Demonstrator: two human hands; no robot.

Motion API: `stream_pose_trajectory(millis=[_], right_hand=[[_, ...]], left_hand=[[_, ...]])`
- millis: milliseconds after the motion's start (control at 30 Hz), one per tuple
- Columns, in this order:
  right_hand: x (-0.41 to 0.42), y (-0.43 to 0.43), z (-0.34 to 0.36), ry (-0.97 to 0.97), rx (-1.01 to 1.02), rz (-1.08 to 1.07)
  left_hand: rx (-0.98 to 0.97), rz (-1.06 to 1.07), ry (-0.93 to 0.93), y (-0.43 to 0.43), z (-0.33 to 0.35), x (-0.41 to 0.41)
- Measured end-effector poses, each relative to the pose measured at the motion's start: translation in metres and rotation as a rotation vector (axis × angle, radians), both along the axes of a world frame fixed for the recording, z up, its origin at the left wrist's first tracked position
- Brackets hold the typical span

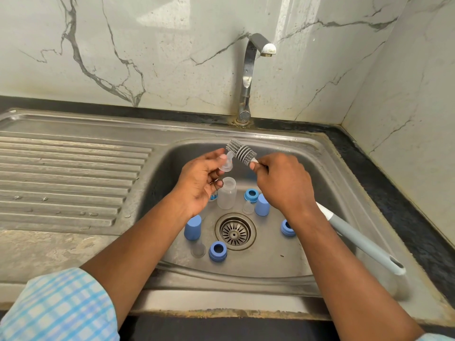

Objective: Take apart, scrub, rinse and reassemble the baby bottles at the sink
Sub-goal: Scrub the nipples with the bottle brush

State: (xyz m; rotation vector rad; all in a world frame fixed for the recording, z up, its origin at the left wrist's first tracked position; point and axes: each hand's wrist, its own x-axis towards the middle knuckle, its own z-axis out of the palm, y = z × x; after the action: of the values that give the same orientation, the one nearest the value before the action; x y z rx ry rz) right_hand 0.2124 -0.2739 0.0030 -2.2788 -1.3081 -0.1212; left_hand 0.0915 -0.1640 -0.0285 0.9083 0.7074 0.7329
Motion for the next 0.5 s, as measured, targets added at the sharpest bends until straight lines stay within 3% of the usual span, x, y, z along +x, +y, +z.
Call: stream_pose_trajectory(millis=[167,300,400,500], right_hand=[[0.004,-0.002,0.002,-0.013,0.065,-0.017],[-0.002,-0.001,0.003,0.010,0.064,0.133],[-0.009,0.000,0.000,-0.005,0.006,0.205],[-0.008,0.002,0.002,-0.013,0.003,0.133]], left_hand=[[-0.062,0.072,0.008,0.006,-0.002,-0.003],[-0.128,0.101,-0.064,0.006,0.000,-0.004],[-0.090,0.053,-0.062,0.006,0.000,-0.005],[-0.043,0.029,-0.085,0.003,0.001,-0.003]])
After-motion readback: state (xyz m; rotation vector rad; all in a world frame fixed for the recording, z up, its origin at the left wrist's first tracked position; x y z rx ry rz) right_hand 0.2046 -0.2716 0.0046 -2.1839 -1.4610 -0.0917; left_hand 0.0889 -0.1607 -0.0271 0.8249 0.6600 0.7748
